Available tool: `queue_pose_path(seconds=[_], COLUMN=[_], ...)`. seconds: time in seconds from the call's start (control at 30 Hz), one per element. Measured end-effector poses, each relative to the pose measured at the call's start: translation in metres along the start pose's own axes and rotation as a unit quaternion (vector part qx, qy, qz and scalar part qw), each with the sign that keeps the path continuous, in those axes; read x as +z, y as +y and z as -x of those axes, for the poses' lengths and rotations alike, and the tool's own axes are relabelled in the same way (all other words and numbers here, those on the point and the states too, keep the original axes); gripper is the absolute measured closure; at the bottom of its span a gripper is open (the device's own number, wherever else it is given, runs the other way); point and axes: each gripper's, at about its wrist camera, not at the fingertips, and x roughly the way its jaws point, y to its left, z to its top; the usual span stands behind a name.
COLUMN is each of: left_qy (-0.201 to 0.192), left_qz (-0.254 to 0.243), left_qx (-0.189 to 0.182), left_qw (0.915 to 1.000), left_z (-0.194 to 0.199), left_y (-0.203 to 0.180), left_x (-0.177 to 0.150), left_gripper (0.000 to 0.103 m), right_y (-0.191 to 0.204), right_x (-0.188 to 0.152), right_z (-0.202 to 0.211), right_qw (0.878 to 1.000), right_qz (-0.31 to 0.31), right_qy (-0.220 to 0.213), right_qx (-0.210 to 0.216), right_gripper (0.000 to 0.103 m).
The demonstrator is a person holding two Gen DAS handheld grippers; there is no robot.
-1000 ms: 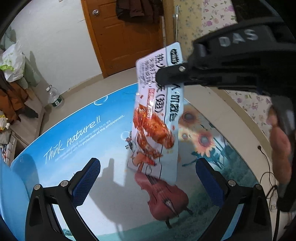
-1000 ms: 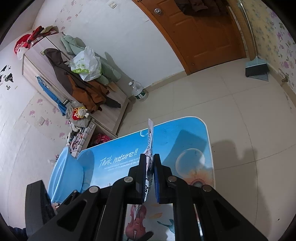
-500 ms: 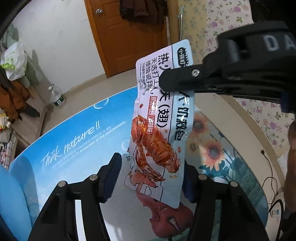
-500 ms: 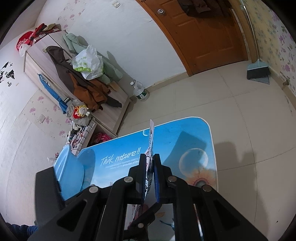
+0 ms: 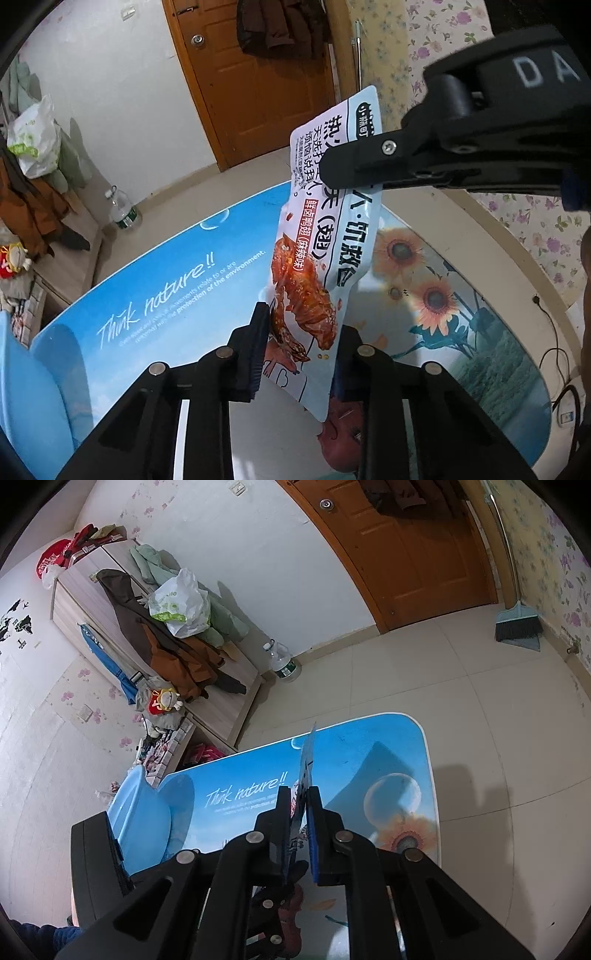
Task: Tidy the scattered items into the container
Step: 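Close the left gripper on the packet's lower end while the right gripper holds it, then carry the snack packet over the blue basin with both grippers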
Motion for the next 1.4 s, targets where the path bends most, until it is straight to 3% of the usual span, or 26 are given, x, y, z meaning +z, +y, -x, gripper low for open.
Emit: queue_pose_path(seconds=[0.73,1.4], left_qy=[-0.036,-0.098], left_qz=[0.009,0.038], left_qx=[0.011,0.027], left_qw=[0.9992,0.9941], left_z=[0.038,0.122], left_y=[0.010,0.048], left_x=[-0.004,-0.022], left_gripper=[0.080,0.080], right_y=[0.036,0.142], right_x=[0.001,-0.015], right_z=[0.017,0.076], right_qw=[0.999,0.994], right_qz=[0.029,0.094], right_qy=[-0.017,-0.050], right_qx=[0.020,0.023], right_gripper=[0.093,0.093])
